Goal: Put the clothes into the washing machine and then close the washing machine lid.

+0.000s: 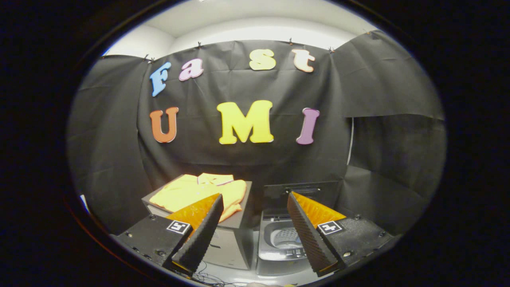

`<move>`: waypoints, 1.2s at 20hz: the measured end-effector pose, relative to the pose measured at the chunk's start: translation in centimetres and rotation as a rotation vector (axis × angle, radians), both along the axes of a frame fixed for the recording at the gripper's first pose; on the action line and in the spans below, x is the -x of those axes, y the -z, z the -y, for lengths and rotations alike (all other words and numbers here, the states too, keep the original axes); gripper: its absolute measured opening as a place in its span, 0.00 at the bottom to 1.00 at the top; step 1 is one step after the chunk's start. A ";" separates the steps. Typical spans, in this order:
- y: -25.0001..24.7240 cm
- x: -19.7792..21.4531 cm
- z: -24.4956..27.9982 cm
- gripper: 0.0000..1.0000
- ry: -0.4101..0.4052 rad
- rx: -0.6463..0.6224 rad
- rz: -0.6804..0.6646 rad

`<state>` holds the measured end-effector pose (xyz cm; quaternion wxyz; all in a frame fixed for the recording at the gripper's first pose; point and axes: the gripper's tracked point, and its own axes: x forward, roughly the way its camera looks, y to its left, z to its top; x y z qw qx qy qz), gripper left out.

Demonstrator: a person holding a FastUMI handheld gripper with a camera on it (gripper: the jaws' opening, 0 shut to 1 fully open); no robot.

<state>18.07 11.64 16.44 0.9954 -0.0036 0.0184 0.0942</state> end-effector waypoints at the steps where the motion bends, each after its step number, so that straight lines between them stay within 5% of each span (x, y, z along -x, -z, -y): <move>1: -0.5 -1.3 -1.1 1.00 -0.015 0.013 -0.003; 12: 1.5 -14.9 -16.6 1.00 -0.199 0.067 -0.122; 24: 9.3 -24.0 -25.0 1.00 -0.177 0.142 -0.320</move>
